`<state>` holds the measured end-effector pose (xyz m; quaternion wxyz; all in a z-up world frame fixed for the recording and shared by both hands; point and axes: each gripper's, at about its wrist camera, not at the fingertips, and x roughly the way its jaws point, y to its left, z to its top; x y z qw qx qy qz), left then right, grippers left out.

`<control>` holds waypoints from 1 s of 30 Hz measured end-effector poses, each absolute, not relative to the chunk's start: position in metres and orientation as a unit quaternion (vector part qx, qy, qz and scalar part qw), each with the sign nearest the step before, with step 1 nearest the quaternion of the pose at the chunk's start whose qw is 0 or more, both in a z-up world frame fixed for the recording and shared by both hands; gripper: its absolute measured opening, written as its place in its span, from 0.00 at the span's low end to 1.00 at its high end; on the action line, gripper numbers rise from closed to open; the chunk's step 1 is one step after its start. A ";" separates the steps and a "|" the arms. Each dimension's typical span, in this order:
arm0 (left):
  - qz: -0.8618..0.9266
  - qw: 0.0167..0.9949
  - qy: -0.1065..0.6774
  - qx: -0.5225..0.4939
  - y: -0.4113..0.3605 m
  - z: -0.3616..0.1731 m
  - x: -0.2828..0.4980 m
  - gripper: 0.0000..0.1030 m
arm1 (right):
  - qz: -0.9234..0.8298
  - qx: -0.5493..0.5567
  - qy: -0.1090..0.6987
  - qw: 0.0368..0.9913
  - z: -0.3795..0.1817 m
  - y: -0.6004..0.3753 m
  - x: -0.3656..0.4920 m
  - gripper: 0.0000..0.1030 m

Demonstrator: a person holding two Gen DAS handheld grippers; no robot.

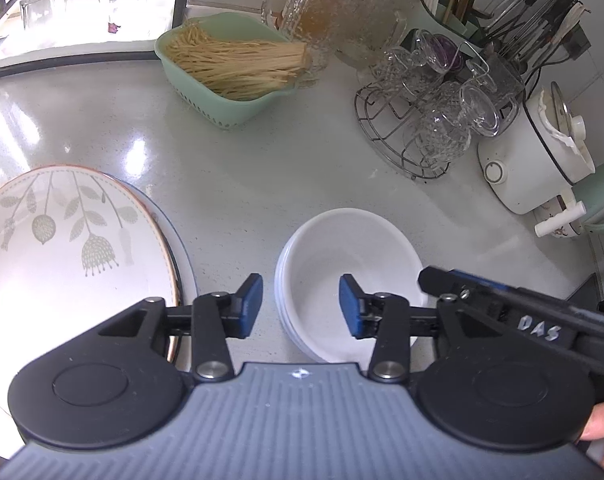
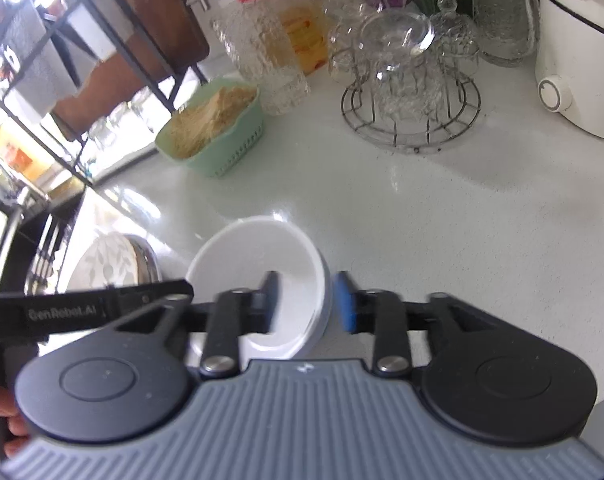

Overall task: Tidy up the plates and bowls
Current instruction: 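Lower the white bowl into the nested blue bowls with both grippers, then close both grippers on the rim of the nested bowl stack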

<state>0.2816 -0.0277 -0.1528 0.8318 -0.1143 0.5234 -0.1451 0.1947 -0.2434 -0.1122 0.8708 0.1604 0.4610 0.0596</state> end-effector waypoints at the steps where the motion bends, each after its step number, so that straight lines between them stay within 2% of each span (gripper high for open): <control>1: -0.144 0.832 0.523 -0.114 -0.027 -0.153 0.282 0.49 | 0.057 0.161 0.462 0.870 -0.113 -0.246 0.196 0.43; 10: -0.142 0.826 0.531 -0.121 -0.027 -0.163 0.287 0.51 | 0.049 0.237 0.490 0.838 -0.129 -0.267 0.207 0.43; 18: -0.143 0.822 0.535 -0.134 -0.029 -0.175 0.292 0.51 | 0.051 0.261 0.499 0.824 -0.145 -0.264 0.207 0.42; 25: -0.153 0.808 0.547 -0.156 -0.031 -0.193 0.296 0.50 | 0.057 0.254 0.510 0.820 -0.158 -0.255 0.207 0.35; 27: -0.155 0.806 0.550 -0.153 -0.033 -0.198 0.295 0.50 | 0.055 0.255 0.515 0.817 -0.161 -0.253 0.207 0.28; 30: -0.158 0.807 0.549 -0.149 -0.036 -0.203 0.293 0.46 | 0.052 0.252 0.515 0.818 -0.164 -0.250 0.207 0.25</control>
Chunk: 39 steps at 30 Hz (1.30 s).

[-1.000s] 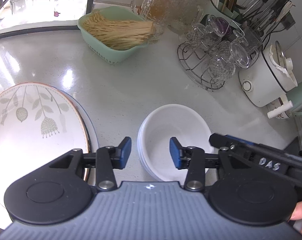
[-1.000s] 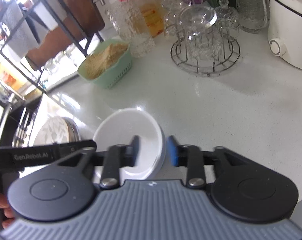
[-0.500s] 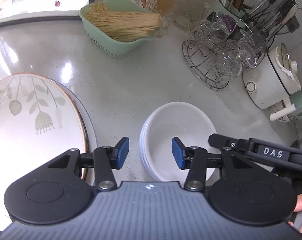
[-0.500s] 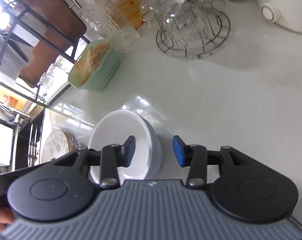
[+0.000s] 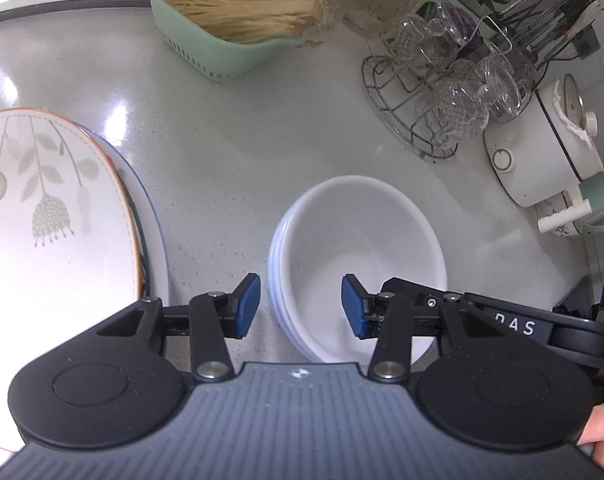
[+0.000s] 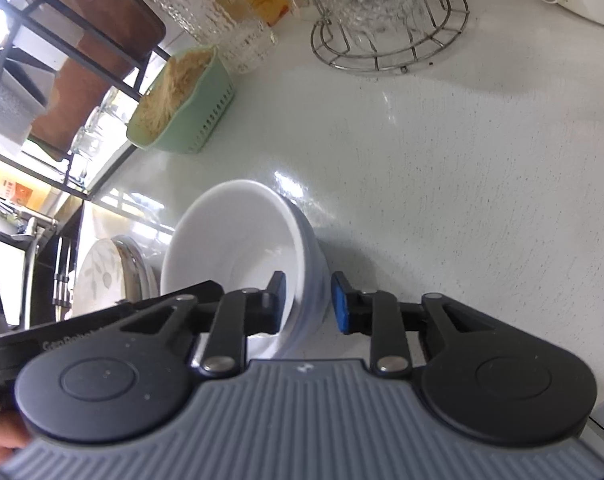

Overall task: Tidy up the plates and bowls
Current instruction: 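Close both grippers on the rim of the nested bowl stack, then lift the bowl stack with both grippers toward the plate stack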

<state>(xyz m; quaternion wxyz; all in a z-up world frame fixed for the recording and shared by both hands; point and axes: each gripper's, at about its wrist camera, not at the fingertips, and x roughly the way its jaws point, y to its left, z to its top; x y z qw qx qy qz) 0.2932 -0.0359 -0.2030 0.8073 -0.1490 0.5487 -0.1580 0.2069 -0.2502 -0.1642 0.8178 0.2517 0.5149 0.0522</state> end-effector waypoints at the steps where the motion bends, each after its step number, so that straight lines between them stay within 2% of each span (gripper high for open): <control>1: -0.157 0.807 0.550 -0.149 -0.036 -0.205 0.293 0.45 | 0.052 0.251 0.514 0.819 -0.165 -0.250 0.206 0.25; 8: -0.157 0.809 0.543 -0.160 -0.033 -0.214 0.290 0.33 | 0.050 0.243 0.503 0.828 -0.169 -0.244 0.206 0.22; 11: -0.157 0.809 0.539 -0.177 -0.028 -0.214 0.291 0.31 | 0.047 0.239 0.504 0.829 -0.168 -0.244 0.207 0.20; 14: -0.157 0.811 0.532 -0.184 -0.025 -0.207 0.289 0.31 | 0.045 0.237 0.507 0.828 -0.163 -0.243 0.207 0.17; 32: -0.174 0.818 0.513 -0.192 -0.004 -0.120 0.260 0.31 | 0.027 0.237 0.489 0.839 -0.087 -0.223 0.184 0.17; 39: -0.170 0.814 0.517 -0.202 0.011 -0.109 0.251 0.31 | 0.025 0.237 0.482 0.843 -0.070 -0.210 0.177 0.17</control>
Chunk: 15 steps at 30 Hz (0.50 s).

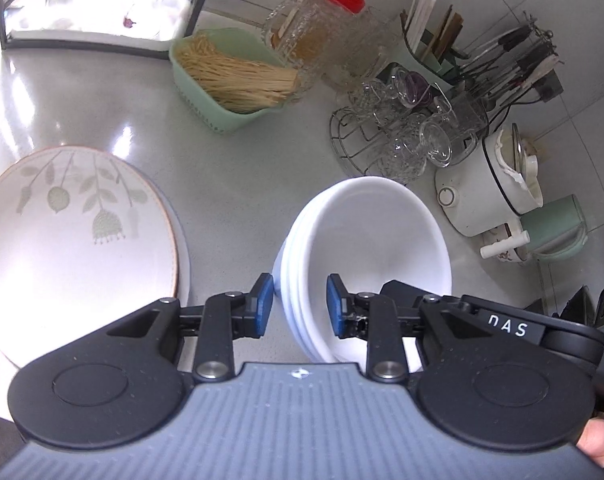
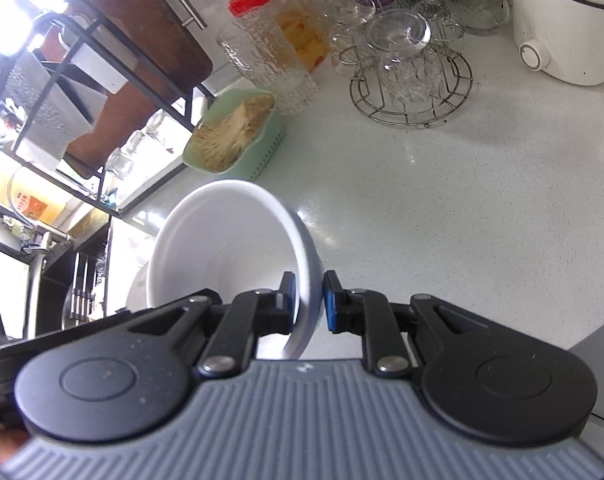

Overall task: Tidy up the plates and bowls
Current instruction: 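Lift the bowl stack with both grippers toward the plate stack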

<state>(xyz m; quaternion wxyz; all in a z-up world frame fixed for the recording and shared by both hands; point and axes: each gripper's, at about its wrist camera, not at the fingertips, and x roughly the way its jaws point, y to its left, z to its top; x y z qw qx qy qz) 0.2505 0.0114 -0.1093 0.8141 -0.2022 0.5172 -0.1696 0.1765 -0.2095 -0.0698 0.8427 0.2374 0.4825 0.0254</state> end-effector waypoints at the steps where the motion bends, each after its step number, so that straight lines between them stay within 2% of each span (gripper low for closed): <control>1: -0.168 0.814 0.517 -0.205 0.015 -0.108 0.249 0.31 | 0.026 0.238 0.482 0.843 -0.068 -0.207 0.176 0.17; 15: -0.164 0.826 0.494 -0.219 0.070 -0.083 0.240 0.31 | 0.041 0.230 0.472 0.850 -0.048 -0.159 0.172 0.17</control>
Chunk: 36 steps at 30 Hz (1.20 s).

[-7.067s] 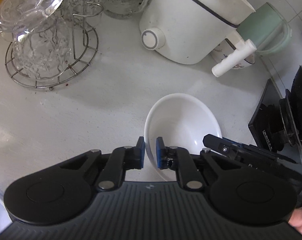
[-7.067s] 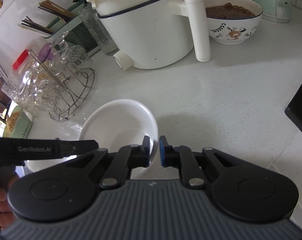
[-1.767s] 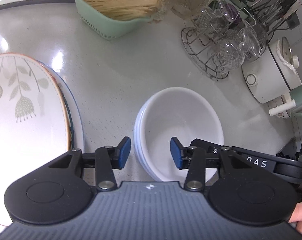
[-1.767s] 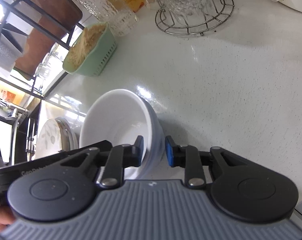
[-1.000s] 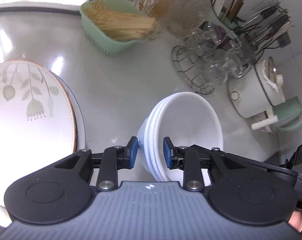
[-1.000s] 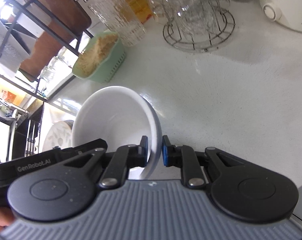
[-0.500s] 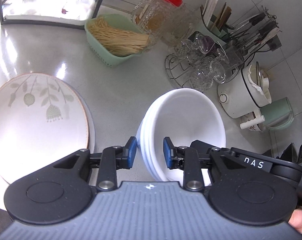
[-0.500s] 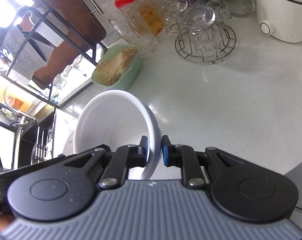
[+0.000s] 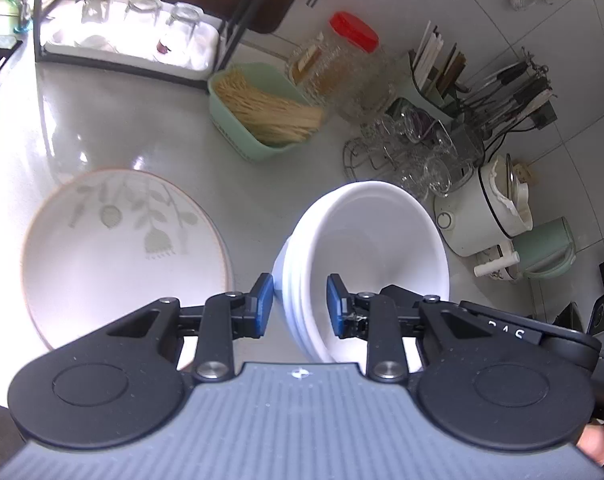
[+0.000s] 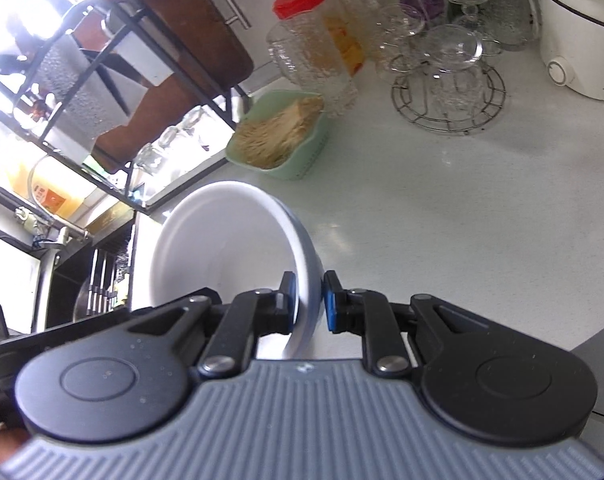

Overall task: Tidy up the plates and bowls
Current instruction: 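Lift the bowl stack with both grippers toward the plate stack, then lower the bowl stack onto the leaf-print plate with both grippers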

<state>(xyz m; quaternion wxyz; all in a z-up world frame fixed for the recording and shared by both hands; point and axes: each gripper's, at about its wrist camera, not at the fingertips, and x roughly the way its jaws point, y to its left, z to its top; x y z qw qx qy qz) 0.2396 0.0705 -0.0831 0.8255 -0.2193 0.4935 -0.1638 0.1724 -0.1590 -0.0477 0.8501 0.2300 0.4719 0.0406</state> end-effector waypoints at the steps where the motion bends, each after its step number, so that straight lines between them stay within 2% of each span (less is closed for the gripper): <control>1: -0.164 0.827 0.491 -0.218 0.075 -0.082 0.239 0.32 | 0.043 0.228 0.471 0.851 -0.047 -0.154 0.173 0.17; 22: -0.153 0.824 0.499 -0.219 0.185 -0.108 0.246 0.32 | 0.051 0.233 0.465 0.853 -0.069 -0.055 0.184 0.17; 36: -0.178 0.816 0.514 -0.197 0.208 -0.145 0.266 0.32 | 0.012 0.237 0.462 0.855 -0.102 -0.029 0.192 0.17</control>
